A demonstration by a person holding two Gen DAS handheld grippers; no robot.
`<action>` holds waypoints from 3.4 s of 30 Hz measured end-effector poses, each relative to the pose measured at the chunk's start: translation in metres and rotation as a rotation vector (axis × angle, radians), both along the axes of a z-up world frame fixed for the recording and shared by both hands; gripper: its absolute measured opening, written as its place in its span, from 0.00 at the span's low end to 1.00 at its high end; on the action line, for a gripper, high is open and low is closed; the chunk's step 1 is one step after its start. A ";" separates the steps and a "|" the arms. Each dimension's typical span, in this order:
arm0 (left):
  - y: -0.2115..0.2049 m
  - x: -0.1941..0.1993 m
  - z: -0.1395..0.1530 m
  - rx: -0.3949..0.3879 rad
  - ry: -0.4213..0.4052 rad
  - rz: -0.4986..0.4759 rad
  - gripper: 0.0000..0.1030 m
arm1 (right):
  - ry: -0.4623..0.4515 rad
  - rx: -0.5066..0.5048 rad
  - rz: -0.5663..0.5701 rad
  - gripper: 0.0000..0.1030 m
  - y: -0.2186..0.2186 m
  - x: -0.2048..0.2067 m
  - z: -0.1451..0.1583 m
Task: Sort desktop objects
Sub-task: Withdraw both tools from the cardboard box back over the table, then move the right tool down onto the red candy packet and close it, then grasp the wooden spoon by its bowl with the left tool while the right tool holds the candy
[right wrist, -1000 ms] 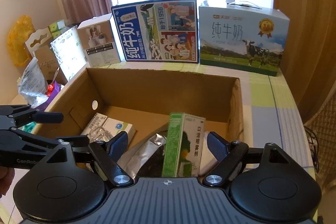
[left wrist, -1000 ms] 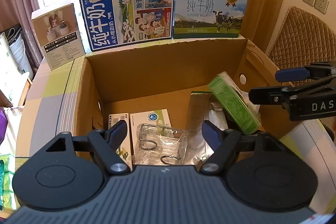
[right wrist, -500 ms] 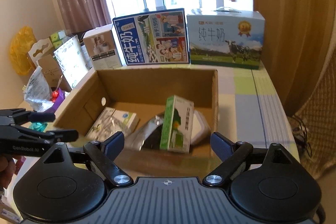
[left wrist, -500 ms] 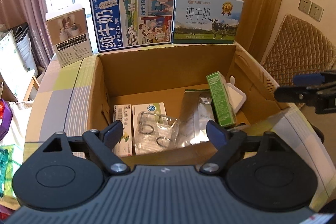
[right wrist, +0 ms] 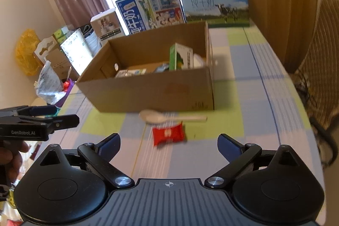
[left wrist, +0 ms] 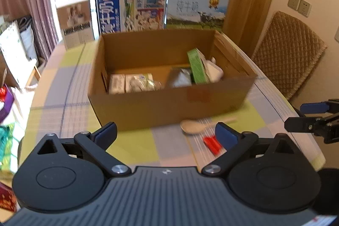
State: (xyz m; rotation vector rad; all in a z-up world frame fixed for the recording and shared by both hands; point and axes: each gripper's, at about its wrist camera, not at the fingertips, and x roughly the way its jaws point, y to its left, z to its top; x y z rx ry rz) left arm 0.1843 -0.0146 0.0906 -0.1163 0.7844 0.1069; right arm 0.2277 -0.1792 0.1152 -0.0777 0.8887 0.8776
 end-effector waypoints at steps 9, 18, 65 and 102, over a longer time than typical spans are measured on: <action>-0.027 -0.037 -0.010 -0.012 0.031 -0.003 0.98 | 0.042 0.014 -0.021 0.94 -0.024 -0.028 -0.007; -0.037 -0.055 -0.019 0.002 0.060 0.008 0.98 | 0.044 -0.009 -0.025 0.94 -0.036 -0.041 -0.013; -0.012 0.013 -0.079 0.070 0.128 -0.213 0.97 | 0.040 -0.114 0.125 0.81 0.068 0.020 -0.089; -0.011 0.068 -0.127 0.103 0.113 -0.392 0.92 | -0.120 -0.273 0.124 0.41 0.097 0.047 -0.121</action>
